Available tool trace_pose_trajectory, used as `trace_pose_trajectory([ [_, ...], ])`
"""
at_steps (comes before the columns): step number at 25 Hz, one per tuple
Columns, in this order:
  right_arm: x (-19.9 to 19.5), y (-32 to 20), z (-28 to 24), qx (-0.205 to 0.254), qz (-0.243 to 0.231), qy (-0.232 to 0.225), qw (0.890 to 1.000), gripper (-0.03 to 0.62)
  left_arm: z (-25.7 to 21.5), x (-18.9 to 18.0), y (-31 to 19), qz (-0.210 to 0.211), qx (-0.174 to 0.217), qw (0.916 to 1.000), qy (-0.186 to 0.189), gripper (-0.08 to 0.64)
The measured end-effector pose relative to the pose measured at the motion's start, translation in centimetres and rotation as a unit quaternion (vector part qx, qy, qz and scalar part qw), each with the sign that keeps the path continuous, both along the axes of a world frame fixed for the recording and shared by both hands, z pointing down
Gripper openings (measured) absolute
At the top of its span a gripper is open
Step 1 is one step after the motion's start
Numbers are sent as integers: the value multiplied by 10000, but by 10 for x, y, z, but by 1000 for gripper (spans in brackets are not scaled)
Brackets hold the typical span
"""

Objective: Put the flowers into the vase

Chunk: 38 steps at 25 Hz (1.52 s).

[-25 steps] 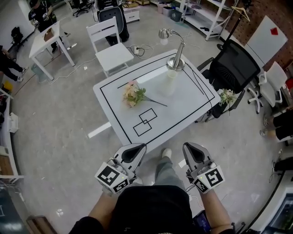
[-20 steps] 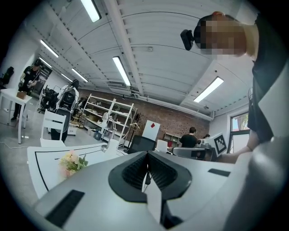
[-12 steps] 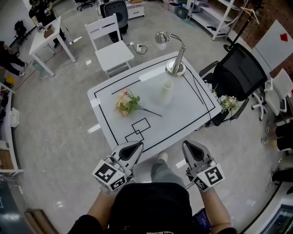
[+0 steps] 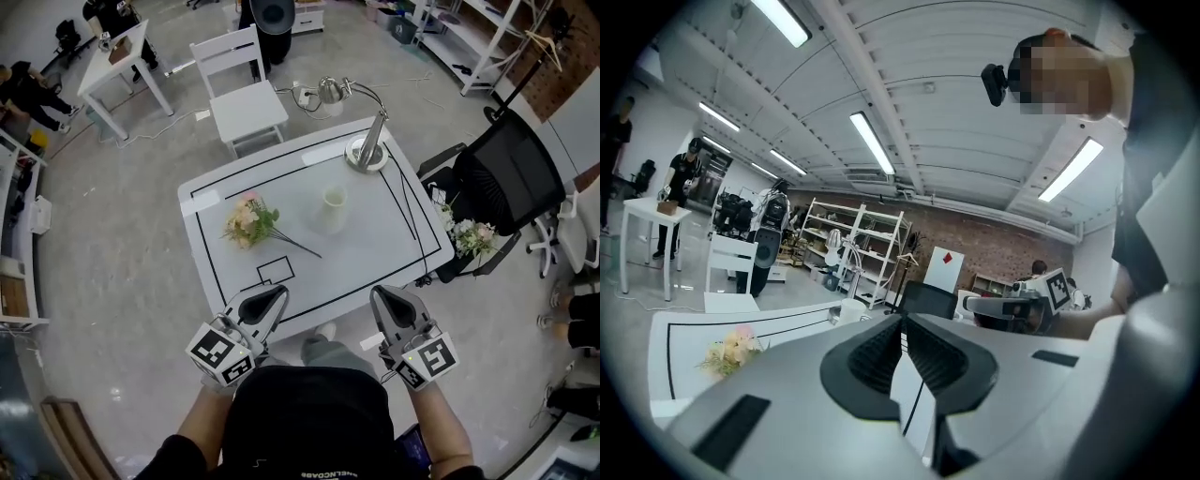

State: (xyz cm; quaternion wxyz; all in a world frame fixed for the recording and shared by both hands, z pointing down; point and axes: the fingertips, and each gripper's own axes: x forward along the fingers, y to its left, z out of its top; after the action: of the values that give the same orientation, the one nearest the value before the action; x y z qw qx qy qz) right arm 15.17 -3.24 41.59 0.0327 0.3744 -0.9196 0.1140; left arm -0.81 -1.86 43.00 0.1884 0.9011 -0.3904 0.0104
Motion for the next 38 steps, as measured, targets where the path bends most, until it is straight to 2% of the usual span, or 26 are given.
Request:
trace_pose_trajectory([
  [6,11,-30,8,-87,-344,-142,9993,11,7,9,-24,-402,34,9987,-309,6],
  [13,6,-50,10,93,-633,95,9979,11,13,-8,-50,-946,5,9945,-449,12],
  [16,-2,-51,10,215,-813,307,9960,11,16,-24,-59,-1178,-48,9919,-480,51],
  [19,-12,-53,9,237,-955,313,9947,11,19,-43,-69,-1444,-66,9881,-530,85],
  [23,-20,-60,14,50,-984,329,9946,11,29,-70,-78,-1723,-282,9834,-488,147],
  [31,-51,-71,20,69,-1188,557,9913,12,65,-119,-102,-1997,-593,9764,-569,215],
  [38,-77,-83,21,-46,-1220,702,9900,12,98,-163,-129,-2232,-851,9701,-416,255],
])
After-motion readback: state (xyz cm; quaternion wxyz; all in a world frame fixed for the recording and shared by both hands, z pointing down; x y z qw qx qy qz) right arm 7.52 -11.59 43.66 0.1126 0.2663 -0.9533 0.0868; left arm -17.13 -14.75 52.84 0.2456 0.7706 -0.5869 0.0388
